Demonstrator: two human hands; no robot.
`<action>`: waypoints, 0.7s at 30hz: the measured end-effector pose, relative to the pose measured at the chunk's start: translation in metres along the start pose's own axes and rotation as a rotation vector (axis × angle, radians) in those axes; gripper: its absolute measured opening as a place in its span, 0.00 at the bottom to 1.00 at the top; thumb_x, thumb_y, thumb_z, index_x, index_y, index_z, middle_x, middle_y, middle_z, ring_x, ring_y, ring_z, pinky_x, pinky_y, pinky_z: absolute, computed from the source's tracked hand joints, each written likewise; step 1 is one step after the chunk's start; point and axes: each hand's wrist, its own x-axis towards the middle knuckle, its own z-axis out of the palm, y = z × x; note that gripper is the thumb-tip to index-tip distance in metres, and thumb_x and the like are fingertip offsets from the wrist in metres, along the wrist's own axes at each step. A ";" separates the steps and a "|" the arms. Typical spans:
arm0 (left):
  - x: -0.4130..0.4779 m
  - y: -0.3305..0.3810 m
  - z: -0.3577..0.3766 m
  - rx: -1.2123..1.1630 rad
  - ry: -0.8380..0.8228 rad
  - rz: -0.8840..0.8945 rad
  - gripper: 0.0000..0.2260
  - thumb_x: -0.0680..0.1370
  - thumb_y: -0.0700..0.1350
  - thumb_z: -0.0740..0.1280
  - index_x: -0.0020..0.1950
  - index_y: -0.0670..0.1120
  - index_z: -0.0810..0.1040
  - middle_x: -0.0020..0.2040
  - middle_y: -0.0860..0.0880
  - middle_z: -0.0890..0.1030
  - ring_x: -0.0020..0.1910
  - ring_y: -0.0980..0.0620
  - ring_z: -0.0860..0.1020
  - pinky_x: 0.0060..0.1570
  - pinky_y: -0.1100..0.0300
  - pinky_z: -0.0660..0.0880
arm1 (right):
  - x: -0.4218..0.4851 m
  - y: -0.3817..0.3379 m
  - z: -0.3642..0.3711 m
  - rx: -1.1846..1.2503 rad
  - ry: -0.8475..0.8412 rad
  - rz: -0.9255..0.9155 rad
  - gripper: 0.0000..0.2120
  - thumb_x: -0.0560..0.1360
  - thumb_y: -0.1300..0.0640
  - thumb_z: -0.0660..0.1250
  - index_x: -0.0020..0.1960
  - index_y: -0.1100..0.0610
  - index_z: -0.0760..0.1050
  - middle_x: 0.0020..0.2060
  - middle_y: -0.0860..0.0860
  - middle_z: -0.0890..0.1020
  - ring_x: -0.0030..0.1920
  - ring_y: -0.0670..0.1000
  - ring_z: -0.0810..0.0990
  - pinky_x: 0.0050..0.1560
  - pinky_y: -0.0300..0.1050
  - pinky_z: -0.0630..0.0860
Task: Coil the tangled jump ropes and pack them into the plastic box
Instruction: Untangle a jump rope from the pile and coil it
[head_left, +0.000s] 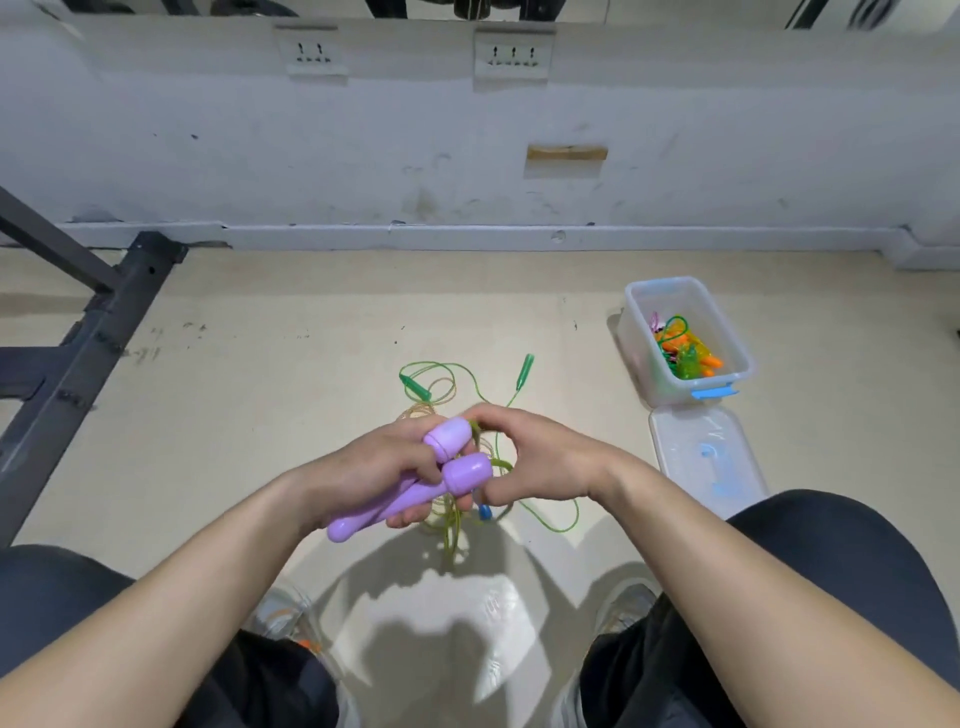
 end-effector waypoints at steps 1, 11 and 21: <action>-0.003 0.000 -0.004 -0.014 -0.027 -0.001 0.17 0.68 0.38 0.59 0.57 0.38 0.70 0.47 0.33 0.79 0.26 0.48 0.65 0.30 0.57 0.61 | 0.001 0.003 0.000 0.088 -0.013 0.007 0.15 0.68 0.60 0.78 0.45 0.45 0.76 0.42 0.44 0.78 0.45 0.46 0.76 0.50 0.44 0.72; -0.010 0.002 -0.042 -0.603 -0.133 0.272 0.15 0.68 0.40 0.66 0.54 0.41 0.77 0.46 0.36 0.77 0.25 0.51 0.67 0.26 0.63 0.66 | 0.014 0.088 -0.006 -0.212 0.223 0.402 0.10 0.76 0.54 0.67 0.37 0.52 0.75 0.35 0.49 0.81 0.40 0.53 0.81 0.44 0.45 0.76; 0.004 -0.002 -0.084 -0.287 0.604 0.233 0.13 0.75 0.37 0.53 0.56 0.41 0.71 0.46 0.41 0.81 0.26 0.50 0.66 0.24 0.63 0.64 | 0.018 0.097 -0.042 0.406 0.755 0.472 0.18 0.84 0.50 0.58 0.37 0.56 0.71 0.28 0.53 0.79 0.33 0.55 0.83 0.36 0.44 0.72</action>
